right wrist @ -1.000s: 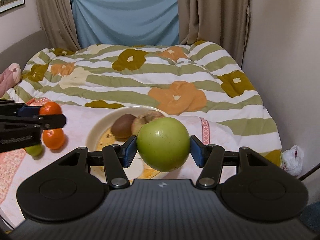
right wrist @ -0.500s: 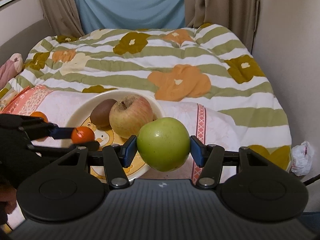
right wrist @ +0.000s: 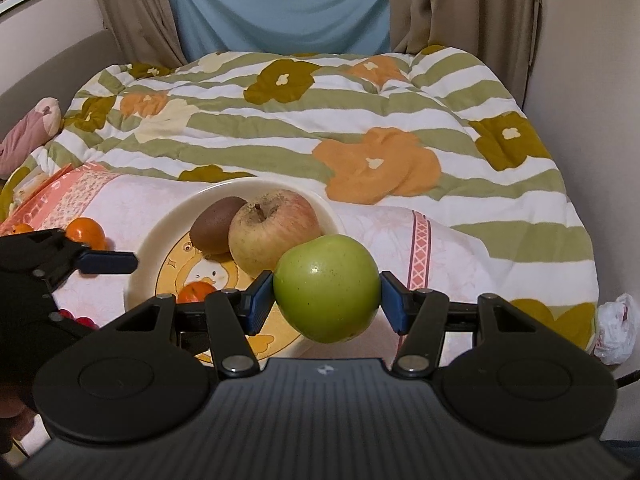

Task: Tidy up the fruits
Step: 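Carry the tangerine and green apple to the duck bowl with both tools, then release the tangerine and green apple into the bowl and withdraw both tools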

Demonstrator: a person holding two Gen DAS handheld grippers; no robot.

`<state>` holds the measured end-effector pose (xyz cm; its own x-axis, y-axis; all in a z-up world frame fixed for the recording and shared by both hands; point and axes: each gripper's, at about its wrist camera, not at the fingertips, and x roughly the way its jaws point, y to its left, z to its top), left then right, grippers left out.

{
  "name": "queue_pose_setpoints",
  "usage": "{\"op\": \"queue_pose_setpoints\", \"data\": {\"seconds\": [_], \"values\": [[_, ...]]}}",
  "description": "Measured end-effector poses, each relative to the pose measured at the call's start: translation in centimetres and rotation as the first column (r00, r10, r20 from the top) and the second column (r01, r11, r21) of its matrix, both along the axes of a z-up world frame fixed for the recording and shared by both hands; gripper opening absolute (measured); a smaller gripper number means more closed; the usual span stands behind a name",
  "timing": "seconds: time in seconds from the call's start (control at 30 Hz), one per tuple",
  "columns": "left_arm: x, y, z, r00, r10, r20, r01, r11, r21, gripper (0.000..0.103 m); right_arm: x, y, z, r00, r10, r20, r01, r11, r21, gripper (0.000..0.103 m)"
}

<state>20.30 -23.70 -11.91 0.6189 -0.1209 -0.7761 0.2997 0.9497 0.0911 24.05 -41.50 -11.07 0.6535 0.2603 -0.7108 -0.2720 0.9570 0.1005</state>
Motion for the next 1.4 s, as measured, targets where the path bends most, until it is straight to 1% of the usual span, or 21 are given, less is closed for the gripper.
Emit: {"op": "queue_pose_setpoints", "data": {"seconds": [0.13, 0.4, 0.63, 0.8, 0.87, 0.93, 0.97, 1.2, 1.4], "values": [[-0.7, 1.5, 0.7, 0.999, 0.037, -0.005, -0.037, 0.999, -0.023, 0.093, -0.1, 0.8, 0.0, 0.999, 0.031, -0.011, -0.031, 0.999, 0.012, 0.071], [-1.8, 3.2, 1.2, 0.996, 0.089, -0.001, -0.089, 0.996, -0.014, 0.093, 0.0, 4.0, -1.4, 0.992, 0.115, -0.055, -0.114, 0.993, 0.009, 0.071], [-2.6, 4.3, 0.8, 0.994, 0.113, -0.01, -0.113, 0.994, -0.002, 0.093, -0.1, 5.3, -2.8, 0.989, 0.131, -0.072, -0.131, 0.991, 0.004, 0.071], [-2.9, 4.3, 0.7, 0.993, 0.115, -0.004, -0.115, 0.993, 0.016, 0.093, -0.2, 4.9, -3.3, 0.988, 0.138, -0.075, -0.137, 0.99, 0.019, 0.072], [-3.1, 4.3, 0.7, 0.993, 0.119, 0.001, -0.119, 0.993, 0.016, 0.093, -0.4, 4.6, -3.1, 0.989, 0.138, -0.047, -0.137, 0.99, 0.028, 0.08], [-3.4, 4.3, 0.8, 0.993, 0.121, 0.003, -0.121, 0.993, 0.013, 0.094, -0.7, 4.4, -2.7, 0.992, 0.128, -0.018, -0.128, 0.992, 0.015, 0.101], [-3.5, 4.3, 0.8, 0.993, 0.121, 0.003, -0.121, 0.993, 0.014, 0.094, -1.0, 4.3, -2.5, 0.993, 0.122, -0.002, -0.122, 0.993, 0.009, 0.103], [-4.9, 4.1, 1.7, 0.993, 0.12, 0.02, -0.12, 0.993, 0.019, 0.094, -2.3, 3.4, -1.4, 0.996, 0.088, 0.006, -0.088, 0.996, -0.006, 0.103], [-6.3, 4.2, 3.5, 0.99, 0.123, 0.063, -0.123, 0.992, 0.007, 0.094, -4.5, 2.9, 0.7, 0.998, 0.055, 0.044, -0.055, 0.998, -0.011, 0.103]]}}
